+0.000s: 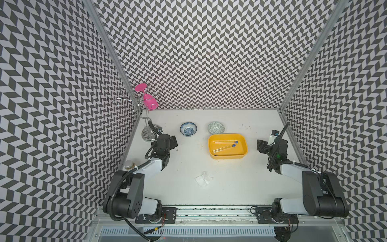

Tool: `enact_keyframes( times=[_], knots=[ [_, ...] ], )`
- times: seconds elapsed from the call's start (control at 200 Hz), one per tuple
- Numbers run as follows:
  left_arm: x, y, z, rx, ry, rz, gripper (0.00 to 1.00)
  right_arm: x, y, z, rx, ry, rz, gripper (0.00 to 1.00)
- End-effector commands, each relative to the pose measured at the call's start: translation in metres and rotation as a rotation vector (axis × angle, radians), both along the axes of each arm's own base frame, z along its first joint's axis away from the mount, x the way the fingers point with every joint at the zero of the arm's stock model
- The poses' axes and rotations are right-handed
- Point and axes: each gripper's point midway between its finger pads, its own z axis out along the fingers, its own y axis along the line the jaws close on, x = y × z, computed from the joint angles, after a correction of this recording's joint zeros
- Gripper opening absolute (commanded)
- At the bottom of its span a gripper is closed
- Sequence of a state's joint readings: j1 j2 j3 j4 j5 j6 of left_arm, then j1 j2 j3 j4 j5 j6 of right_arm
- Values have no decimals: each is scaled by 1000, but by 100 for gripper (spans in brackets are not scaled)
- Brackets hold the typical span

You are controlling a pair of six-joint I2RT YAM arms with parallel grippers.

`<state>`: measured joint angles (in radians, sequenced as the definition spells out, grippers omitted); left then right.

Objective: Wipe the exteriors of test tubes
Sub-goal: Reset both arms

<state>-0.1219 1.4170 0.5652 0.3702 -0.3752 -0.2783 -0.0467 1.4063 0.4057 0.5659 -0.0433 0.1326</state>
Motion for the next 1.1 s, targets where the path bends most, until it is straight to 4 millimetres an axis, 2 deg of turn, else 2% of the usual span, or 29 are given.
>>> enact_keyframes(
  times=[0.0,0.035,0.11,0.19,0.255,0.366,0.426,0.466,0.536,0.576,0.601,0.651,0.711,0.746,0.771,0.861,0.916,0.961,1.002,1.092],
  knots=[
    [8,8,69,51,-363,-63,100,11,-16,62,-85,-336,-82,72],
    [4,5,77,87,-419,-113,100,9,-20,62,-73,-353,-116,72],
    [1,8,81,142,-441,-153,100,10,-14,64,-90,-366,-83,72],
    [-8,-7,84,160,-467,-285,100,12,-6,61,-111,-344,-54,73],
    [-16,-9,78,151,-443,-300,100,10,0,59,-125,-356,-28,73],
    [-40,-8,51,143,-421,-286,100,6,3,59,-127,-390,-19,75],
    [-50,1,58,142,-495,-229,100,7,7,56,-130,-380,10,77],
    [-45,5,55,111,-487,-215,99,7,10,55,-135,-378,27,82],
    [-36,-3,37,117,-468,-270,99,3,17,55,-144,-399,67,91],
    [-35,-8,43,141,-535,-297,100,1,17,58,-147,-418,69,95],
    [-33,-12,38,139,-507,-326,100,1,17,57,-145,-416,65,99],
    [-27,-11,27,108,-402,-319,100,2,16,56,-145,-409,59,99],
    [-33,-4,39,136,-502,-273,100,3,15,56,-145,-409,56,99],
    [-33,-2,37,134,-490,-255,100,3,15,56,-146,-408,54,99],
    [-30,-5,29,130,-436,-262,100,3,15,56,-147,-406,53,99],
    [-5,-23,22,158,-349,-351,100,3,15,56,-147,-405,53,99],
    [-18,-23,27,162,-401,-354,100,3,15,55,-146,-403,53,99],
    [-25,-33,30,187,-422,-396,100,3,15,56,-147,-404,53,99],
    [-25,-40,29,211,-423,-430,100,3,15,56,-147,-406,54,99],
    [-20,-39,27,193,-404,-443,100,3,15,55,-147,-405,52,99]
  ],
)
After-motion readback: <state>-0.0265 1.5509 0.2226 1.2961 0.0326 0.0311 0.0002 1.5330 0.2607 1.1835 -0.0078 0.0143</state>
